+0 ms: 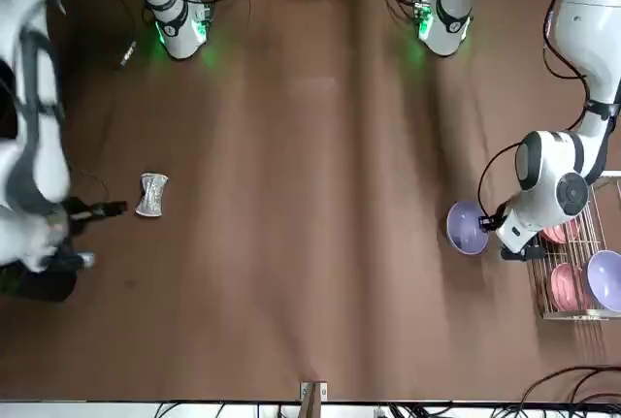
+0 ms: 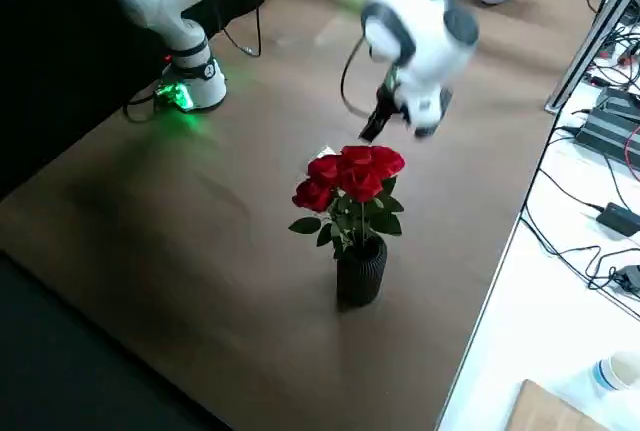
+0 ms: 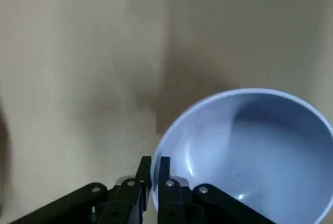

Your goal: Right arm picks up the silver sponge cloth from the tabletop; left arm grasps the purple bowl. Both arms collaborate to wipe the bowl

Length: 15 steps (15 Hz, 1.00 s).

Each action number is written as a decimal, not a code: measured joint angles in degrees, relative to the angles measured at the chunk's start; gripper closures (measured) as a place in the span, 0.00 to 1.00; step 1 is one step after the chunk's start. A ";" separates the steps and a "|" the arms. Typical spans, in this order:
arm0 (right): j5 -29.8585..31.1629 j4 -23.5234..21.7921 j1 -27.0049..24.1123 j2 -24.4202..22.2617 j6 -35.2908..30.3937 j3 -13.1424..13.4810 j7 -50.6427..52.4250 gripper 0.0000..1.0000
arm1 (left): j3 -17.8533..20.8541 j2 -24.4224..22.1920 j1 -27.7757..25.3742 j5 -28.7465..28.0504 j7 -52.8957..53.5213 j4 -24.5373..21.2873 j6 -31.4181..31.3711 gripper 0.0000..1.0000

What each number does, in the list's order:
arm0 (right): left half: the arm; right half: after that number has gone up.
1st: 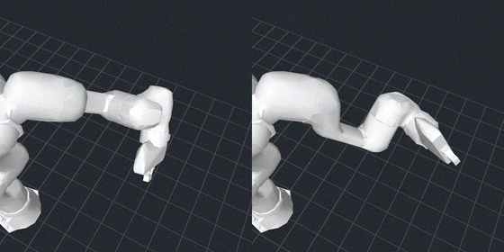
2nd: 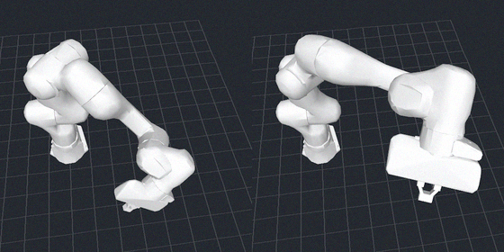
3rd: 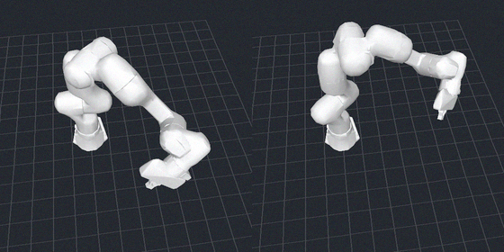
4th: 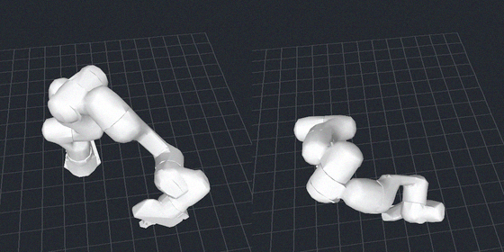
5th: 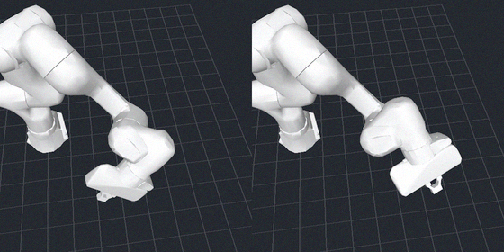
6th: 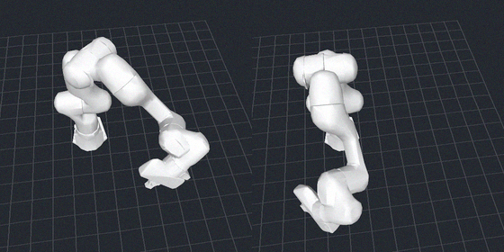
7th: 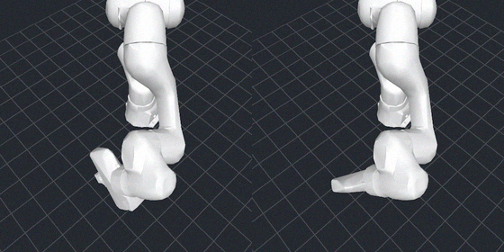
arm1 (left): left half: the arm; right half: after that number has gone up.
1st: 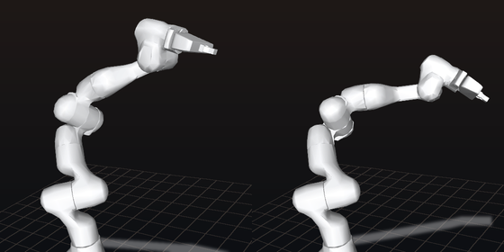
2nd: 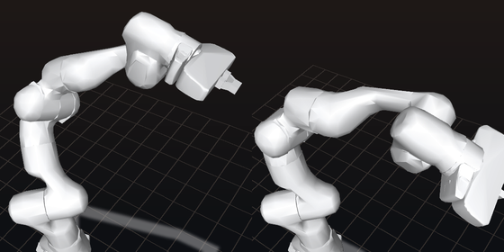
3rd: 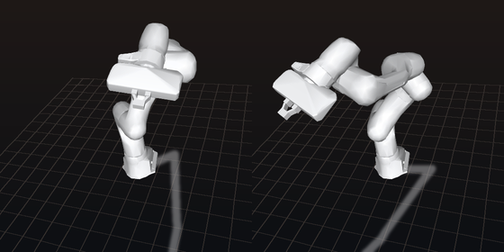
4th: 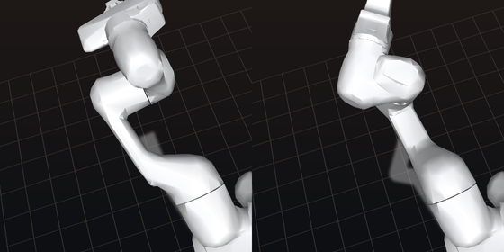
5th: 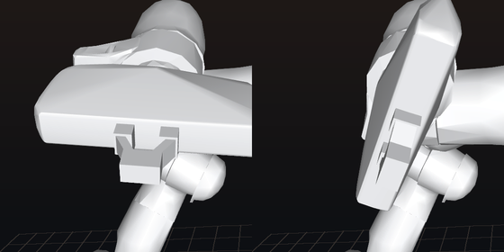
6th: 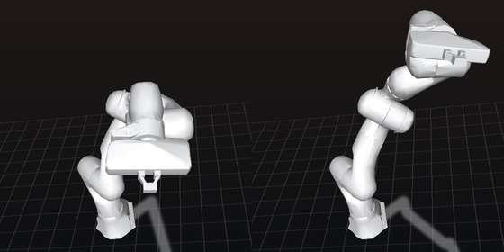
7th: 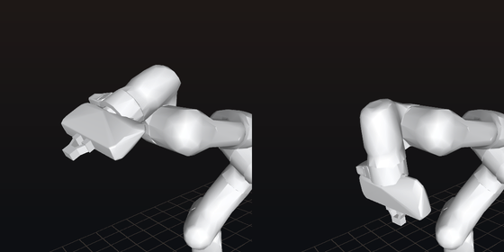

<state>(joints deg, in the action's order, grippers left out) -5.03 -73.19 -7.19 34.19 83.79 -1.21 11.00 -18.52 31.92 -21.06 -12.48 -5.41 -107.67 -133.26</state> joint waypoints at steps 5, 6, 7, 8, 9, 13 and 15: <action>1.91 0.53 -0.06 -19.32 -1.60 0.58 -0.24 0.00 | -3.94 -1.72 0.66 0.00 -1.34 4.78 0.16 0.49; 1.95 0.41 -0.10 -21.78 -2.80 0.60 -0.97 0.00 | -4.88 -3.05 0.67 0.03 -1.56 6.26 1.81 0.41; 1.97 0.11 -0.08 -23.76 -3.57 0.57 -1.68 0.00 | -5.80 -4.68 0.68 0.26 -1.82 7.74 3.82 0.33; 1.97 -0.44 -0.07 -25.36 -3.84 0.53 -2.03 0.00 | -6.82 -6.27 0.69 0.73 -2.45 9.53 6.58 0.24; 1.97 -1.42 -0.05 -26.73 -3.82 0.49 -2.24 0.00 | -7.91 -7.64 0.70 1.10 -3.35 11.75 10.52 0.15; 2.05 -10.37 -0.05 -32.08 2.23 0.44 -2.54 0.00 | -13.21 -10.43 0.69 2.44 -4.73 23.83 27.65 0.00; 2.06 -12.67 -0.04 -33.68 3.54 0.41 -2.67 0.00 | -14.63 -11.65 0.75 2.45 -4.85 26.44 29.82 0.00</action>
<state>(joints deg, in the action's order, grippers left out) -2.97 -85.87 -7.23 0.51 87.33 -0.80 8.34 -33.14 20.27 -20.31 -10.03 -10.27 -81.24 -103.44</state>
